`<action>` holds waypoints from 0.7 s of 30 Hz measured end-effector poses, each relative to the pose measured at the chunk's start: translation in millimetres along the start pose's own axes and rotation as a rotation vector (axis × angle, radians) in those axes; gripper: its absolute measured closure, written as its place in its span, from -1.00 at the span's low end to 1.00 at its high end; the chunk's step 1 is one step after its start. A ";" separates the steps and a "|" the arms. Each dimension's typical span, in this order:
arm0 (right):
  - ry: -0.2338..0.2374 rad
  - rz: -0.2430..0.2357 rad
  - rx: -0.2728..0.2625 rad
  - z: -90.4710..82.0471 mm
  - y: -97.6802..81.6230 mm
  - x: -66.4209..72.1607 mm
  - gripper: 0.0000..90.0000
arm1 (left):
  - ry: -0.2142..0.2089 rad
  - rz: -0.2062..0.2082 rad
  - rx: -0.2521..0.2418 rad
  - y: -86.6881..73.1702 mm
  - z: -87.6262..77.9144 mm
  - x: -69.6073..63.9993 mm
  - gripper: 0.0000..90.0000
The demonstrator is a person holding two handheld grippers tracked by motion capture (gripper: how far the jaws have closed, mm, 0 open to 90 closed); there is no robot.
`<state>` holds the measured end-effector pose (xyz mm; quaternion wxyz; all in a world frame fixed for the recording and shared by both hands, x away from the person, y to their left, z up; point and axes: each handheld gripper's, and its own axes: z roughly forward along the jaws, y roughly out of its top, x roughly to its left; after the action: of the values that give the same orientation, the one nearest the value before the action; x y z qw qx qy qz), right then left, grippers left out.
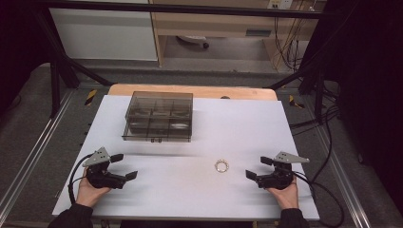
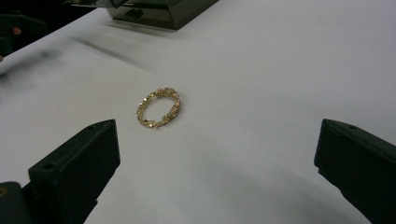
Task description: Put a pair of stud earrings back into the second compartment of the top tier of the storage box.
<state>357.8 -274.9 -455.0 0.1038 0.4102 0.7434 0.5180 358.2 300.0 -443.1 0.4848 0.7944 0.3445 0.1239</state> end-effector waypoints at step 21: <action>-0.020 0.002 0.010 2.9 8.4 4.8 -0.96 | 0.003 -0.004 0.000 -0.6 0.1 1.3 -0.94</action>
<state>360.6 -268.4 -447.8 0.1085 0.4165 0.7447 0.5101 359.0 300.9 -443.9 0.4844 0.7935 0.3468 0.1238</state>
